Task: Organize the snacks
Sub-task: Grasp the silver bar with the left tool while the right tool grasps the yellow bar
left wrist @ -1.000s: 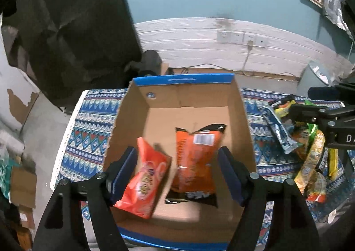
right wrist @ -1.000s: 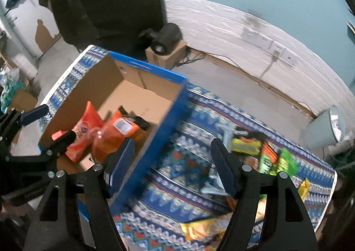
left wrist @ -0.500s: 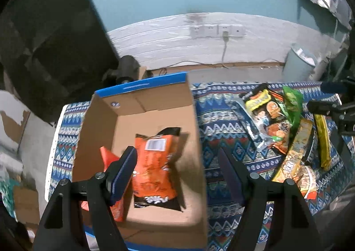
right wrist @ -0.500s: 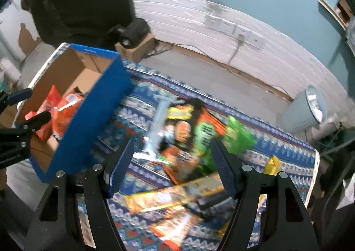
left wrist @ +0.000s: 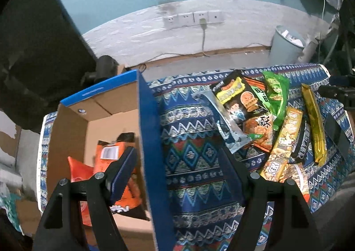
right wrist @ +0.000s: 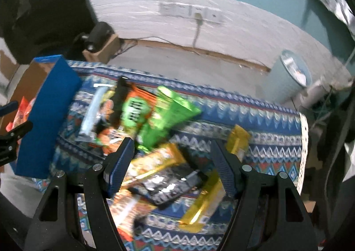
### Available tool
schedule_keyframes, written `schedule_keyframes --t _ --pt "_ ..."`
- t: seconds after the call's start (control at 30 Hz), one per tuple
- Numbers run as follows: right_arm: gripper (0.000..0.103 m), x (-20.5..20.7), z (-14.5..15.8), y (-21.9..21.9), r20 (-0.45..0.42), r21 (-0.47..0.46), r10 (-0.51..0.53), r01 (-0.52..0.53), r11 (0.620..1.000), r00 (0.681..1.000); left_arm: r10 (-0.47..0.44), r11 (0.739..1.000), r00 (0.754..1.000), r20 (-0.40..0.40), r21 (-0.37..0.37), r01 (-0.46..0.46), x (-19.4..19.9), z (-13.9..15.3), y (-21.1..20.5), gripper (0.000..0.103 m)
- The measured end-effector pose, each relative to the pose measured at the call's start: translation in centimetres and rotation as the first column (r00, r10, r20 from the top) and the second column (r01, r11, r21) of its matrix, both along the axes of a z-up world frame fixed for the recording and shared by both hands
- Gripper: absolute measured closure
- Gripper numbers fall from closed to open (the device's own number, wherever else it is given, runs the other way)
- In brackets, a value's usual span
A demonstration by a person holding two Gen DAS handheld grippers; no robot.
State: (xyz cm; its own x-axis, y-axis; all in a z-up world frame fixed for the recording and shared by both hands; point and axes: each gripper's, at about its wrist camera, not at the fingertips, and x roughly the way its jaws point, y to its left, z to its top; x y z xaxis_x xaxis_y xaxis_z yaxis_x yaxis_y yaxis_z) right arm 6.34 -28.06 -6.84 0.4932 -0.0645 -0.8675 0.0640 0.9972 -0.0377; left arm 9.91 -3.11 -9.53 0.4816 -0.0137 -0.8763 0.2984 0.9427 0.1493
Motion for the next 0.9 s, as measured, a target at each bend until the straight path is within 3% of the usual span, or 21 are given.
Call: schedule_keyframes --t 0.33,0.9 --pt "0.031 -0.9 -3.9 -6.2 -0.076 0.031 -0.126 0.128 0.991 0.989 -0.016 1.000 1.000 -0.023 0.016 0.016 2.0 -2.2 -2.5 0.026" --pt "0.031 -1.0 -9.8 -9.5 -0.188 0.073 -0.196 0.212 0.974 0.963 0.092 0.987 0.982 -0.166 -0.114 -0.112 7.7 -6.4 -4.0 0.026"
